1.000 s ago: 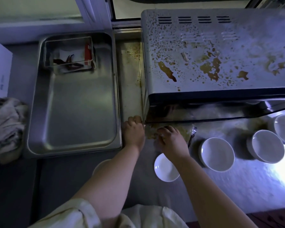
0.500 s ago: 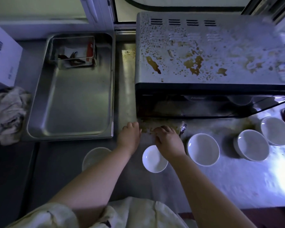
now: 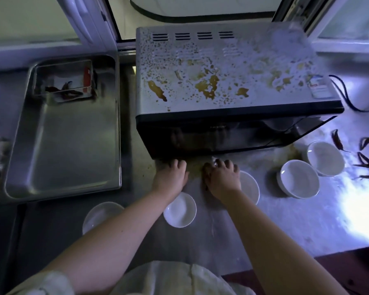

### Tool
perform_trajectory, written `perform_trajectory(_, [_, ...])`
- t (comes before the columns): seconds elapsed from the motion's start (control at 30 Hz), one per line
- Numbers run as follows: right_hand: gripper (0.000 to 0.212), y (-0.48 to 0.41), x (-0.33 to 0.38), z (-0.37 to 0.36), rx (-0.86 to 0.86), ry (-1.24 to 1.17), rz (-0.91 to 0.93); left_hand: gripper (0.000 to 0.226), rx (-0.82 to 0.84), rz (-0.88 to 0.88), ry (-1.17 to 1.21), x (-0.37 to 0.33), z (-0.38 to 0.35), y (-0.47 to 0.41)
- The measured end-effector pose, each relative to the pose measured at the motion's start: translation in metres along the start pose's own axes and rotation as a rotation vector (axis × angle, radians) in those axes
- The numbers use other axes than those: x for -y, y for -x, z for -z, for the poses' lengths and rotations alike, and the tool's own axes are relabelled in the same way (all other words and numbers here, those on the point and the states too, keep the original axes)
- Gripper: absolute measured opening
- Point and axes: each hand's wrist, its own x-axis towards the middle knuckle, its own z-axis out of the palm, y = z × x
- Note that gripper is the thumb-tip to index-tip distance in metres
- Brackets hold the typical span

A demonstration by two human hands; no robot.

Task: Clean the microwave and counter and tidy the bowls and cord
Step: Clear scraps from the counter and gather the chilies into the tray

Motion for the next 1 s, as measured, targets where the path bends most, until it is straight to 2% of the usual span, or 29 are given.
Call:
perform_trajectory(0.23, [0.056, -0.003, -0.004, -0.009, 0.123, 0.024, -0.039, 0.034, 0.001, -0.028, 0.047, -0.010, -0.014, -0.001])
perform_trajectory(0.43, [0.054, -0.003, -0.004, -0.009, 0.100, 0.001, 0.002, 0.031, 0.035, 0.013, 0.043, -0.006, -0.022, 0.001])
perform_trajectory(0.6, [0.045, 0.007, -0.003, -0.004, -0.044, -0.088, 0.071, 0.030, 0.027, 0.047, 0.066, 0.000, -0.020, 0.004])
perform_trajectory(0.73, [0.027, 0.017, 0.000, -0.005, -0.228, -0.270, 0.156, 0.026, -0.022, 0.043, 0.125, 0.003, -0.011, 0.006])
perform_trajectory(0.83, [0.023, 0.029, 0.005, -0.003, -0.341, -0.423, 0.164, 0.025, -0.035, 0.028, 0.182, 0.008, -0.004, 0.011])
perform_trajectory(1.0, [0.014, 0.044, 0.022, 0.001, -0.466, -0.508, 0.133, 0.020, 0.050, 0.015, 0.266, 0.018, 0.008, 0.019])
